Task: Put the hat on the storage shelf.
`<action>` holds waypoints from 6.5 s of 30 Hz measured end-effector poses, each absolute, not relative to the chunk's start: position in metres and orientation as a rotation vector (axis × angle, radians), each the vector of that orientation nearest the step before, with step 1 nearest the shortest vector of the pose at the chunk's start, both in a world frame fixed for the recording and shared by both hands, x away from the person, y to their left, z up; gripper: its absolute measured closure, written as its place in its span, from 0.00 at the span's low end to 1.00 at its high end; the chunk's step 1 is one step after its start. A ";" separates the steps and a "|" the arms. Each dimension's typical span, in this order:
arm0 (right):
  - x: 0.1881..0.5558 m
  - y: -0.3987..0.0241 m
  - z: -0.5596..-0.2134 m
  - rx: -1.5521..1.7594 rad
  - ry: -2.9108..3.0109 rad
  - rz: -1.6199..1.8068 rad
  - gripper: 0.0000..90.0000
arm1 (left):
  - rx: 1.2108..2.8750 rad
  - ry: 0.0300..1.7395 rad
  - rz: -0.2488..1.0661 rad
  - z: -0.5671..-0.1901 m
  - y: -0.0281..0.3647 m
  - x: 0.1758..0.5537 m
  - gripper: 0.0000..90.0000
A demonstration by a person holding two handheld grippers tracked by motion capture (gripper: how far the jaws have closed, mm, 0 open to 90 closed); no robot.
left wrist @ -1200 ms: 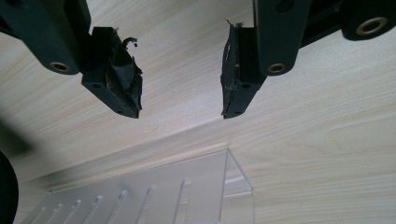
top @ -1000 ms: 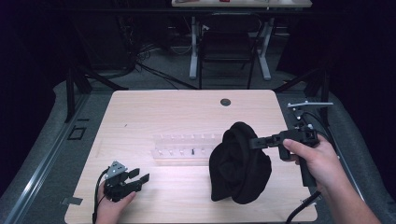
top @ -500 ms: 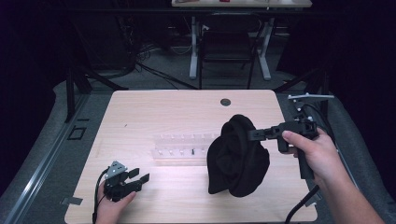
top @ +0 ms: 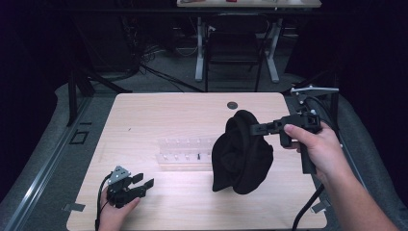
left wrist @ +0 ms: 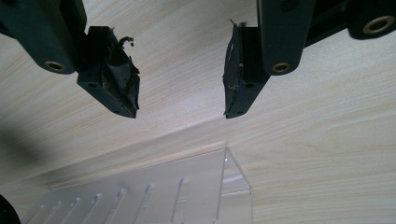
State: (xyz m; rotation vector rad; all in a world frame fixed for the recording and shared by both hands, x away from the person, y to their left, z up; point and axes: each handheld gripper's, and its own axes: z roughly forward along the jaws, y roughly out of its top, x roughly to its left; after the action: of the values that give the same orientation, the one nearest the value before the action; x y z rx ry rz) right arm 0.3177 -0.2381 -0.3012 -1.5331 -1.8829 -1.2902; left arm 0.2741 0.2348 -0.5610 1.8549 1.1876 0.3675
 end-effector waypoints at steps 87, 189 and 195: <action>0.407 -0.156 -0.302 -1.571 -1.940 -1.326 0.98 | 1.860 1.052 0.386 -0.531 0.205 0.279 0.50; 0.399 -0.159 -0.305 -1.518 -1.878 -1.435 0.90 | 2.048 0.874 0.493 -0.522 0.120 0.307 0.95; 0.397 -0.170 -0.308 -1.536 -1.872 -1.448 0.90 | 2.037 0.901 0.488 -0.532 0.123 0.306 0.95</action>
State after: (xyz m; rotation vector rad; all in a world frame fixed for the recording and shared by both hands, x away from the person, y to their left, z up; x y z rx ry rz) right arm 0.3969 -0.1698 -0.3075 -1.5364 -1.8724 -1.4483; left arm 0.3058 0.1227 -0.5320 2.0369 0.9008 0.4878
